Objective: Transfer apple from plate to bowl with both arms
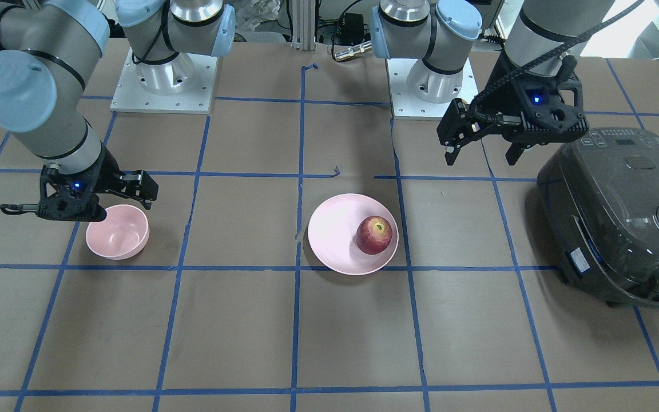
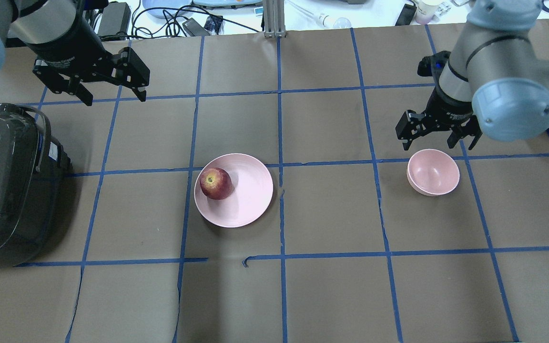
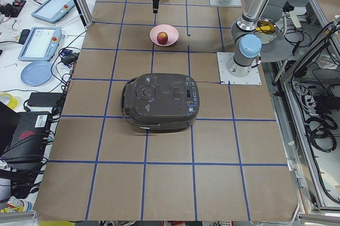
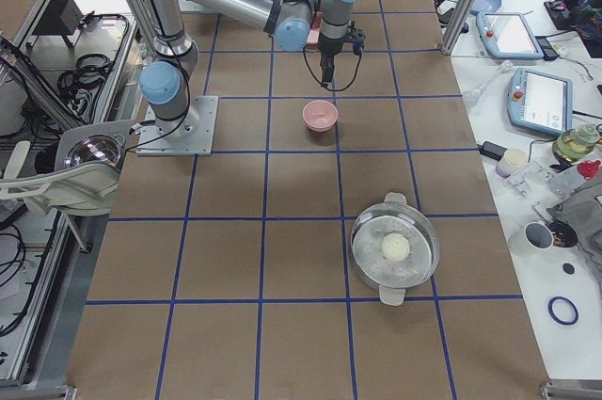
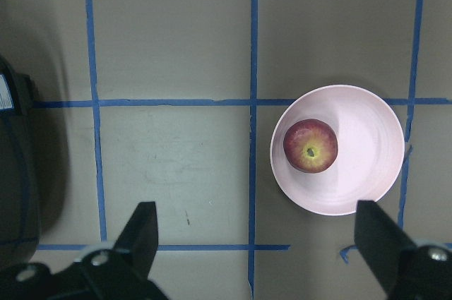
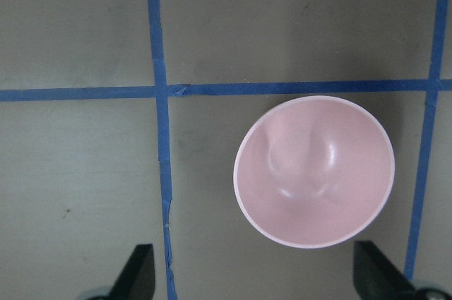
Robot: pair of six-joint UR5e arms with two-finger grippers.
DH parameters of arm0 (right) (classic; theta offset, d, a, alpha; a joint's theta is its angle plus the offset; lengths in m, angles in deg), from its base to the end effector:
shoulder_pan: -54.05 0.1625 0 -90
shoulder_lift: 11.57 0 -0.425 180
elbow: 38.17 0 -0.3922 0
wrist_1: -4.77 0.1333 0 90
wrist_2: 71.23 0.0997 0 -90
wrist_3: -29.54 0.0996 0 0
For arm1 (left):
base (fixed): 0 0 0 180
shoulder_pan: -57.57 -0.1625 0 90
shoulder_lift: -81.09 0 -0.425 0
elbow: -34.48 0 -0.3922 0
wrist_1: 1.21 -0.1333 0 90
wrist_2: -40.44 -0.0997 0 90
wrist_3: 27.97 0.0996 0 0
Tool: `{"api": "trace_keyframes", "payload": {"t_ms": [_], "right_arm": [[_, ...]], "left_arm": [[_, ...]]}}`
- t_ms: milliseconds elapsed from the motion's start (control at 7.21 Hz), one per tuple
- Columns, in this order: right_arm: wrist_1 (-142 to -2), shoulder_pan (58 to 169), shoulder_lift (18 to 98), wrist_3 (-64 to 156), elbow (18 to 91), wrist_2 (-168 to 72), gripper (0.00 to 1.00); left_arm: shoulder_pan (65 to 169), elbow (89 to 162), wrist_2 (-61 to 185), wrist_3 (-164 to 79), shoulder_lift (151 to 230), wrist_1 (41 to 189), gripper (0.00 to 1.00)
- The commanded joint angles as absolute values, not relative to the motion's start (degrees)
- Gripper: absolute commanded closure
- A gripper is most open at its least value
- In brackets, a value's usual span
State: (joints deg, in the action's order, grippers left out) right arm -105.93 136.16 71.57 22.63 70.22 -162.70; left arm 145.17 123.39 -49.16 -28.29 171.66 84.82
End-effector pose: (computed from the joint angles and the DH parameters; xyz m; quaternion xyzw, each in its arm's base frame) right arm 0.0613 -0.5102 0.3100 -0.0080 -0.9991 -0.0410 0.0076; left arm -0.1128 -0.5088 0.4996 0.0236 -0.9989 0.0392 0.0028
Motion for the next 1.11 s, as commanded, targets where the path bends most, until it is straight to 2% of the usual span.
{"api": "trace_keyframes", "payload": {"t_ms": [0, 416, 554, 693, 832, 970], "right_arm": [[-117.87, 135.79, 67.64, 22.51, 77.65, -162.73, 0.0], [-126.61, 135.87, 64.9, 22.51, 81.8, -162.73, 0.27], [-126.88, 135.87, 64.81, 22.25, 81.89, -162.73, 0.46], [-126.89, 135.87, 64.8, 21.37, 81.55, -162.9, 0.75], [-126.97, 135.87, 64.89, 21.28, 81.45, -163.08, 0.99], [-127.24, 135.87, 65.07, 21.28, 81.28, -163.08, 1.0]], "left_arm": [[146.07, 125.44, -49.12, -30.5, 172.23, 83.96, 0.0], [149.56, 129.29, -49.21, -35.14, 174.6, 79.22, 0.0], [152.64, 132.28, -49.64, -37.79, 176.0, 73.29, 0.0], [153.19, 135.87, -49.47, -41.64, 176.97, 70.1, 0.0], [153.46, 140.35, -49.56, -42.38, 178.02, 65.54, 0.0], [153.72, 144.22, -48.86, -42.73, 179.34, 59.58, 0.0]]}}
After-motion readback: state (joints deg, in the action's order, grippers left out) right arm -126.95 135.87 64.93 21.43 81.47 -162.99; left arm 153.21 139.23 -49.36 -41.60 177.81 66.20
